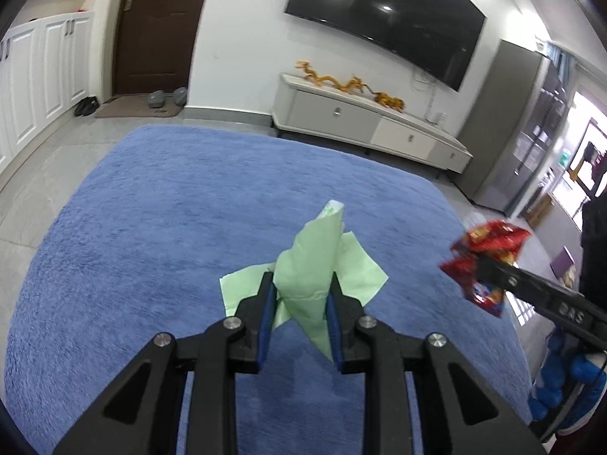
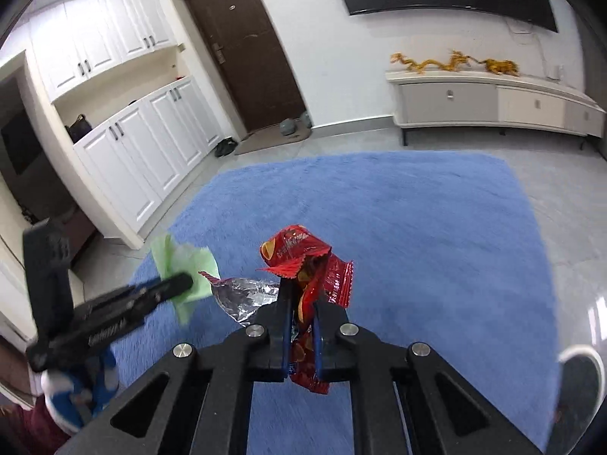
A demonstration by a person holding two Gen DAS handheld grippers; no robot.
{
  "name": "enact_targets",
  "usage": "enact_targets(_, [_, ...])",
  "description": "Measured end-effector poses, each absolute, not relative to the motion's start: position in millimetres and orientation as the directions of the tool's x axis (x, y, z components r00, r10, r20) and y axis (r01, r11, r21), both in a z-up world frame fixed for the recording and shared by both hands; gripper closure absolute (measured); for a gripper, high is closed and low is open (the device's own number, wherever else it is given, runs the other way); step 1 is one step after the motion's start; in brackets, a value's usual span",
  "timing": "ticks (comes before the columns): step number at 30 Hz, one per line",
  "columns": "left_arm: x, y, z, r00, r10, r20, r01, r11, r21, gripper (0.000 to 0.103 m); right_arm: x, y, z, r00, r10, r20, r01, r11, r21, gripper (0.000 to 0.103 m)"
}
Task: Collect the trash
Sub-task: 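Carry both items over the trash bin and open both tools to drop them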
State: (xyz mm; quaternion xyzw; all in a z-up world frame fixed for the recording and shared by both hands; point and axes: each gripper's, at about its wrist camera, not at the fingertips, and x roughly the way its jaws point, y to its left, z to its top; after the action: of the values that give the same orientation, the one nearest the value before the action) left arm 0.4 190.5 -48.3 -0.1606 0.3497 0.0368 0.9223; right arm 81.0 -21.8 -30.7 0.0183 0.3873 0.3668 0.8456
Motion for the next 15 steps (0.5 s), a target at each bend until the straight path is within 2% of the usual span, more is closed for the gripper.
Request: enact_targets(15, [12.7,42.3,-30.5,0.71,-0.193,-0.678,0.136,0.981,-0.137,0.08,19.8,-185.6,-39.1,0.609,0.446,-0.655,-0.328,0.894,0.304,0.094])
